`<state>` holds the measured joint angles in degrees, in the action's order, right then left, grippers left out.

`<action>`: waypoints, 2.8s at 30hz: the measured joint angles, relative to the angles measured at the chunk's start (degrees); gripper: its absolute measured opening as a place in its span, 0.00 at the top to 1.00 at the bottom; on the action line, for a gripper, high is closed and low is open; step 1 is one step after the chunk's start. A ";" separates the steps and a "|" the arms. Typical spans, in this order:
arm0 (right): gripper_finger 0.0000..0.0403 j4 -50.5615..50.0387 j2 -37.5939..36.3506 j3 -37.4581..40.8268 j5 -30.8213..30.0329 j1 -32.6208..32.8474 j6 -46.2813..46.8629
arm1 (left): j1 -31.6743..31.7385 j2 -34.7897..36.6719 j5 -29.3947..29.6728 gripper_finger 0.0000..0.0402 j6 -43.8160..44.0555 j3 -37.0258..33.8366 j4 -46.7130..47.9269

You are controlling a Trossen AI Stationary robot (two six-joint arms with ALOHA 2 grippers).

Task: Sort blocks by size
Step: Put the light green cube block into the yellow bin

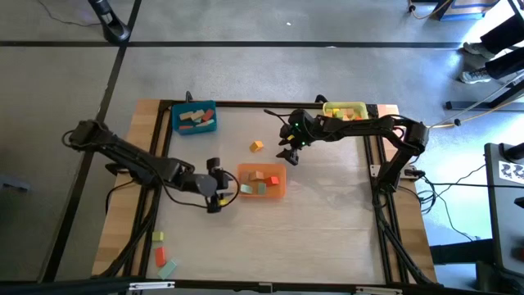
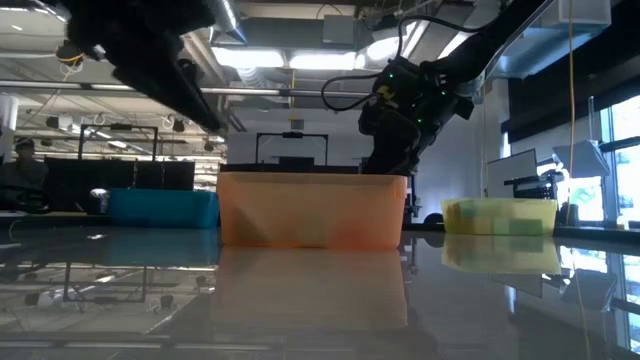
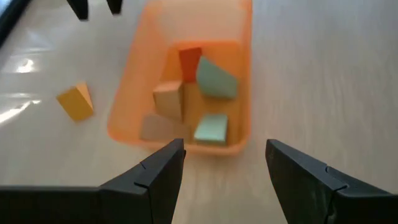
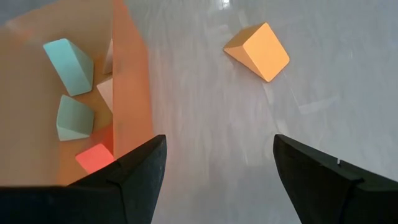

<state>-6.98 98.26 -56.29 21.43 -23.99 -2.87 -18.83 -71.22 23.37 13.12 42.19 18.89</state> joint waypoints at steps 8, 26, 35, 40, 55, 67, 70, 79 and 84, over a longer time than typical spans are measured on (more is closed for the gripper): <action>0.27 -3.52 -5.82 0.00 -0.40 0.00 -0.01 | -5.66 -0.03 -0.10 0.47 9.88 6.53 20.19; 0.27 -4.81 -11.61 0.00 -0.89 0.56 -0.15 | -21.11 -0.02 -14.83 0.47 48.98 10.84 36.70; 0.27 -4.72 -11.61 0.00 -2.43 3.86 -0.45 | -30.45 -0.04 -17.07 0.47 61.77 9.60 35.99; 0.27 -4.77 -11.61 0.00 -2.98 5.39 -0.88 | -35.50 -1.59 -20.62 0.47 68.19 7.32 34.20; 0.27 -5.16 -11.61 0.00 -2.99 5.73 -1.75 | -43.07 -10.36 -30.05 0.47 70.51 6.93 32.44; 0.27 -5.16 -11.61 0.00 -2.99 5.70 -1.77 | -46.95 -11.17 -29.65 0.47 69.50 6.93 36.37; 0.27 -5.17 -11.61 0.00 -2.99 5.70 -1.77 | -47.82 -11.17 -29.55 0.47 68.99 6.85 36.52; 0.27 -5.18 -11.61 0.00 -2.93 5.70 -1.77 | -48.44 -11.32 -27.88 0.47 69.76 -0.32 27.56; 0.27 -5.14 -11.61 0.00 -2.90 5.70 -1.77 | -48.41 -11.32 -28.27 0.51 66.83 -1.58 25.45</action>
<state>-12.12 86.65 -56.29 18.53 -18.28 -4.64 -67.24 -82.54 -4.90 79.95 40.61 44.34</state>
